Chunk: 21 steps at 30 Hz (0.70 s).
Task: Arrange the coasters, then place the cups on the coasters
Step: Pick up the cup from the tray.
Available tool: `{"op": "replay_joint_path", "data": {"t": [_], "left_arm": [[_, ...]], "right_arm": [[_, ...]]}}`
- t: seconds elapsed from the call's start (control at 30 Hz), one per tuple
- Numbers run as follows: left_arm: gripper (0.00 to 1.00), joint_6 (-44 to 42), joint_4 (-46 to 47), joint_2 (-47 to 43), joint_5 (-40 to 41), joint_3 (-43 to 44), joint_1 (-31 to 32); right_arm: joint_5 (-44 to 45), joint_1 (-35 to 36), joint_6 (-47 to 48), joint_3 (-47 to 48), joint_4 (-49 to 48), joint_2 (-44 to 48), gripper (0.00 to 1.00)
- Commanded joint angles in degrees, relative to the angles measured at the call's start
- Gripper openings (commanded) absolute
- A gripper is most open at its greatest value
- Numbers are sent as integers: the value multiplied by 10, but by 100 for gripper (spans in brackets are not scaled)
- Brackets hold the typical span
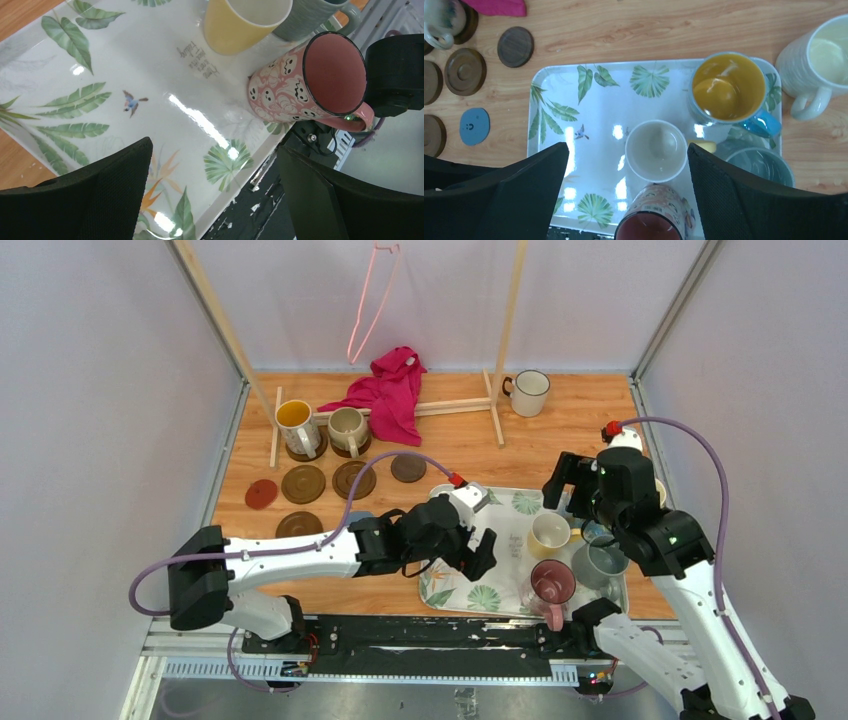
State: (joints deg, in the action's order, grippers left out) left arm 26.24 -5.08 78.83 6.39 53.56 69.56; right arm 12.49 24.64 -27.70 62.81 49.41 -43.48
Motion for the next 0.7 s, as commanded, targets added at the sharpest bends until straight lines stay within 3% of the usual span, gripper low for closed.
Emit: {"op": "replay_joint_path", "data": {"t": [0.0,0.37,0.43,0.67], "left_arm": [[99,-13,23,14,-9,21,8],[100,-13,37,-19,4,-15,8],[100,-15,37,-27,8,-22,9],[100,-20,28,-45,21,-30,8]], "right_arm": [[-22,9,-53,-28,67,15,92],[-42,115,-199,-101,205,60,92],[-48,129,-218,-115,220,69,98],[-76,160,-244,-135,244,83,100]]}}
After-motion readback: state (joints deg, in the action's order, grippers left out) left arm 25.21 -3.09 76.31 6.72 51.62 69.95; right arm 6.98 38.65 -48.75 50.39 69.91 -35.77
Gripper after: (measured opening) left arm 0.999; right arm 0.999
